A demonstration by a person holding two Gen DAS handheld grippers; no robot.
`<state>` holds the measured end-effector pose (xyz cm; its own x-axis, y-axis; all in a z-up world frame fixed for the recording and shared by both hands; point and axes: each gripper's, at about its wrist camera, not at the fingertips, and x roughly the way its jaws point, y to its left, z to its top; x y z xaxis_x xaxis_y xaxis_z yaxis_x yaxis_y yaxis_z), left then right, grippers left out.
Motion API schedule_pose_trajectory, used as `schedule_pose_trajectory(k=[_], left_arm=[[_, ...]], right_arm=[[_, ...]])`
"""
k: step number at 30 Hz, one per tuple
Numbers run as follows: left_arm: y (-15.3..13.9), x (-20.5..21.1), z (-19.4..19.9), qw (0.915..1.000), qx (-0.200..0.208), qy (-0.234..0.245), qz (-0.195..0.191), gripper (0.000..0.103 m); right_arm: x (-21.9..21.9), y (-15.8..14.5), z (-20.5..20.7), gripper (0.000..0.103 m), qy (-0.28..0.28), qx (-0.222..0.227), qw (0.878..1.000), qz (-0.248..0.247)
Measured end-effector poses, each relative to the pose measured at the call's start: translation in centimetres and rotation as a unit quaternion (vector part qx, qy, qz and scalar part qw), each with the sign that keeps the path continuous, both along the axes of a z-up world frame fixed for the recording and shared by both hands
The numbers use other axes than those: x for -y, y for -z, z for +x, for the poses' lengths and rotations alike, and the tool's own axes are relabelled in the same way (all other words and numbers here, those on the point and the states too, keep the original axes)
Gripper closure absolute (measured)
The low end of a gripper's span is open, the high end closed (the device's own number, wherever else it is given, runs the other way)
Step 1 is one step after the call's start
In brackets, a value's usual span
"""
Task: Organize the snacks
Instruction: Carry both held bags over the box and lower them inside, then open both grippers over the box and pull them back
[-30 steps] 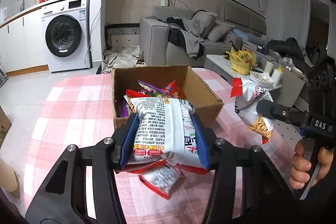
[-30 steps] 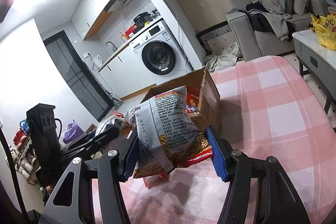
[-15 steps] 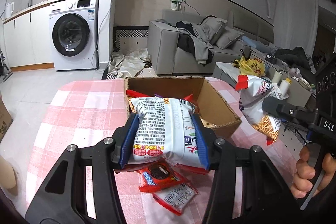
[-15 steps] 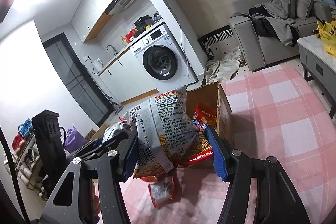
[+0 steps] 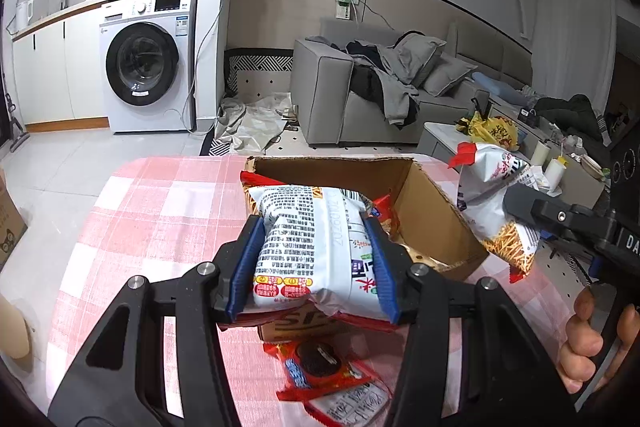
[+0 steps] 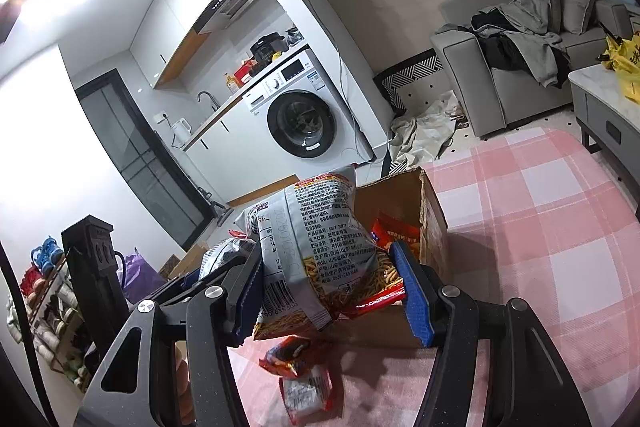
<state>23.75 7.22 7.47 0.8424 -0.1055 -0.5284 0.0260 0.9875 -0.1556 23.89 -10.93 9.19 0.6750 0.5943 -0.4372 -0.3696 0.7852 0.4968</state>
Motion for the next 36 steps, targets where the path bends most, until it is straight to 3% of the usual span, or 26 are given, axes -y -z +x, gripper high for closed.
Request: schedule_pose_trajectory(k=[21, 36], left_arm=[[3.9, 0.5, 5.8, 0.9998, -0.02, -0.001, 0.009, 0.055], [5.1, 2.1, 9.1, 0.9993, -0.007, 0.007, 0.037, 0.055]], right_arm=[[-2.8, 2.1, 3.5, 0.042, 0.016, 0.003, 0.999, -0.032], [-3.3, 3.6, 5.1, 0.041, 0.023, -0.007, 0.998, -0.064]])
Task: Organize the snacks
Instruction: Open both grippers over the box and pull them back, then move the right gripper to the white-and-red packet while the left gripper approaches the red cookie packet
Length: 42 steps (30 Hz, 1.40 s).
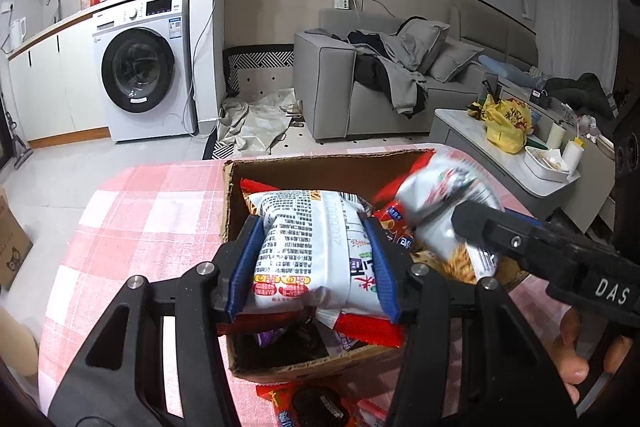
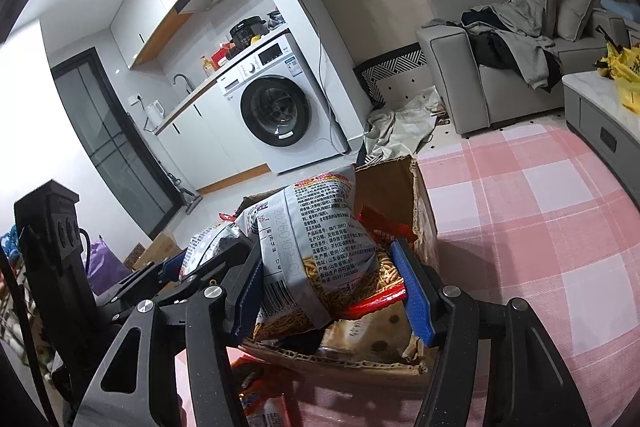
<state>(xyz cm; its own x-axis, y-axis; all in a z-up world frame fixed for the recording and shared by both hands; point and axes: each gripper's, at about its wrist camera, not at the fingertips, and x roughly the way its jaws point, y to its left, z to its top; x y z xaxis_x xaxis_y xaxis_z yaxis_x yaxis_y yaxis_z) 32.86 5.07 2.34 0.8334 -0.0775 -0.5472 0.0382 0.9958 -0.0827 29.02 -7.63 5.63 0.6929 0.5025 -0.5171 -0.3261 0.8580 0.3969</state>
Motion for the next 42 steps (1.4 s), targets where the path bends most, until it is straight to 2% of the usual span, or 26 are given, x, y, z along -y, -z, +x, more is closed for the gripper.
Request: schedule_pose_trajectory(k=[5, 8, 11, 12, 14, 15, 16, 22, 25, 31, 38, 42], left_arm=[[-0.1, 0.9, 0.4, 0.9998, -0.004, 0.014, 0.012, 0.055], [-0.4, 1.0, 0.2, 0.9998, -0.01, 0.018, 0.008, 0.049], [-1.0, 1.1, -0.8, 0.9997, -0.005, 0.021, 0.007, 0.027], [-1.4, 1.2, -1.5, 0.9997, -0.003, 0.021, 0.009, 0.018], [-1.8, 1.3, -2.7, 0.9996, 0.004, 0.026, 0.012, 0.016], [-2.0, 1.3, -3.5, 0.9995, 0.004, 0.028, 0.014, 0.011], [-2.2, 1.3, -4.1, 0.9995, 0.002, 0.027, 0.016, 0.001], [-2.9, 0.5, -9.1, 0.9997, 0.01, 0.015, 0.018, 0.001], [-2.8, 0.0, -11.5, 0.9998, 0.011, 0.01, 0.011, 0.001], [-2.3, -1.4, -16.3, 0.9999, 0.01, -0.005, 0.003, 0.001], [-0.3, -3.0, -19.6, 0.9999, -0.005, -0.016, -0.003, 0.001], [0.2, -3.3, -19.5, 0.9997, -0.016, -0.018, -0.008, 0.001]], right_arm=[[0.4, -0.4, -0.1, 0.038, 0.001, 0.006, 1.0, -0.002], [0.6, -0.7, -0.5, 0.037, 0.004, 0.013, 1.0, -0.011], [1.2, -1.2, -1.1, 0.035, 0.007, 0.021, 1.0, -0.018], [1.4, -1.4, -1.5, 0.031, 0.009, 0.024, 0.999, -0.02], [2.0, -1.8, -2.1, 0.021, 0.011, 0.028, 0.999, -0.023], [2.2, -1.9, -2.4, 0.015, 0.011, 0.029, 0.999, -0.023], [2.4, -2.0, -2.9, 0.009, 0.004, 0.03, 0.999, -0.021], [2.5, -1.7, -5.8, 0.0, -0.03, 0.018, 0.999, -0.034], [2.5, -1.1, -7.0, 0.0, -0.043, 0.004, 0.998, -0.041], [2.8, -0.7, -10.0, 0.0, -0.037, 0.018, 0.998, -0.047], [3.5, 0.1, -11.4, 0.0, -0.036, 0.012, 0.998, -0.043], [3.6, 0.7, -11.7, 0.0, -0.042, 0.005, 0.999, -0.031]])
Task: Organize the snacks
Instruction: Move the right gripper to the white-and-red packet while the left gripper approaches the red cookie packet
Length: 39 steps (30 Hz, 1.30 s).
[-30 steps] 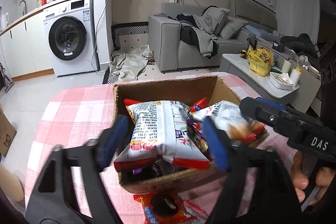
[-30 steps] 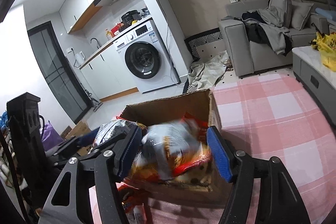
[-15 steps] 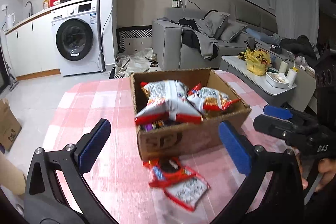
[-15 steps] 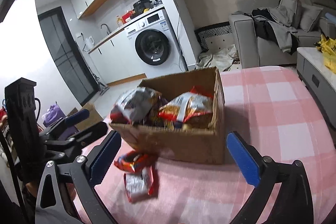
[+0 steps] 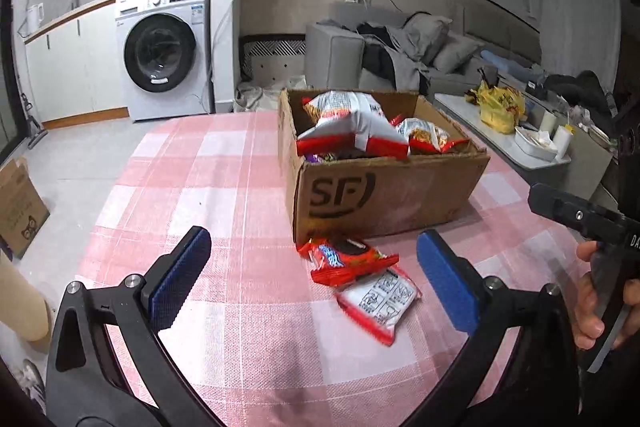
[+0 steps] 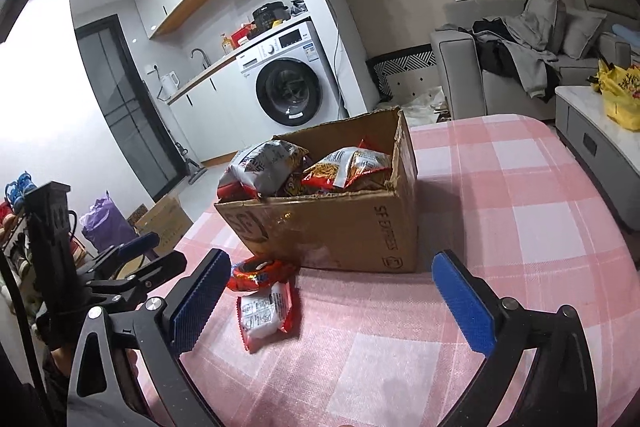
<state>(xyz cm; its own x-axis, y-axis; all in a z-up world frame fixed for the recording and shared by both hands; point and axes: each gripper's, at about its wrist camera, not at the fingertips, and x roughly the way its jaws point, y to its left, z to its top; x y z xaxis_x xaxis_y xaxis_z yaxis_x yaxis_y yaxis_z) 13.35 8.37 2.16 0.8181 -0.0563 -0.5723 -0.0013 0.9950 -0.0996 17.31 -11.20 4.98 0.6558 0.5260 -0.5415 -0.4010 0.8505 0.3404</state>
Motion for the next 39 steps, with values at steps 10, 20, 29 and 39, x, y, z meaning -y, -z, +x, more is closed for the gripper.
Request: schedule_pose_trajectory(k=[10, 20, 29, 39], left_arm=[[0.4, 0.9, 1.2, 0.9999, -0.009, 0.006, 0.001, 0.001], [1.4, 0.8, 1.1, 0.9999, -0.016, 0.003, -0.002, 0.001], [3.4, 0.7, 1.1, 0.9993, -0.037, 0.002, -0.002, 0.001], [3.8, 0.2, 1.6, 0.999, -0.045, 0.004, -0.005, 0.001]], right_arm=[[-1.6, 1.6, -0.3, 0.0, -0.014, -0.011, 0.999, -0.027], [-1.6, 2.9, 0.5, 0.0, -0.001, -0.025, 0.999, -0.028], [-2.2, 3.4, 0.5, 0.0, -0.012, -0.031, 0.998, -0.051], [-3.7, 4.9, 0.5, 0.0, -0.026, -0.05, 0.995, -0.085]])
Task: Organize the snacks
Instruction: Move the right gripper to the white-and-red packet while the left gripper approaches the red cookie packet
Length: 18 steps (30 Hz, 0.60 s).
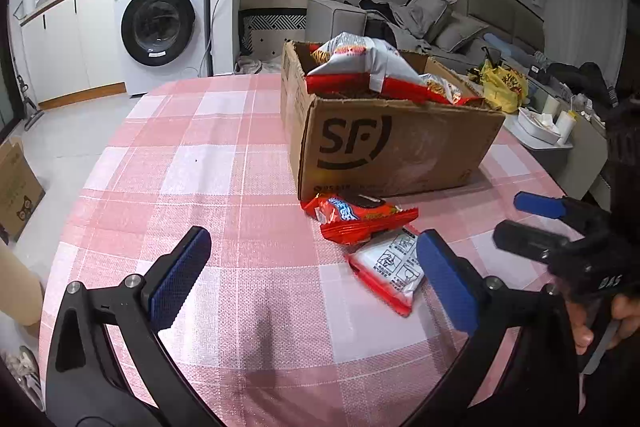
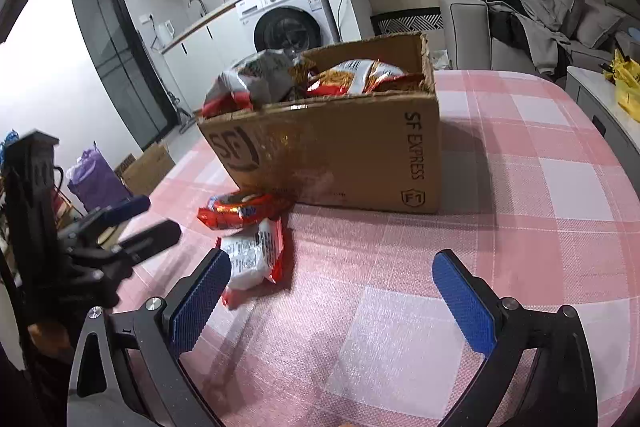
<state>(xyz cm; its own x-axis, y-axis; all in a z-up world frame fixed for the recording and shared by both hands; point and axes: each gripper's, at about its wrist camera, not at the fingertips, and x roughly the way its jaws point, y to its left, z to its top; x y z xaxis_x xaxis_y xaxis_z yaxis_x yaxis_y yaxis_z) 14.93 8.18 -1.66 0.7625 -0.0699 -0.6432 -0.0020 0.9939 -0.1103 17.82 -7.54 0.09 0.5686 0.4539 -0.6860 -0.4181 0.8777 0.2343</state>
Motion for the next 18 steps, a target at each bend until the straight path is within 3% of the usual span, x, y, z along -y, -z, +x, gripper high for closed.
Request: schedule_pose_trajectory(k=[18], left_arm=[[-1.9, -3.8, -1.3, 0.9988, 0.032, -0.036, 0.008, 0.001]], right_arm=[[-6.1, 1.7, 0.7, 0.0, -0.016, -0.034, 0.997, -0.07]])
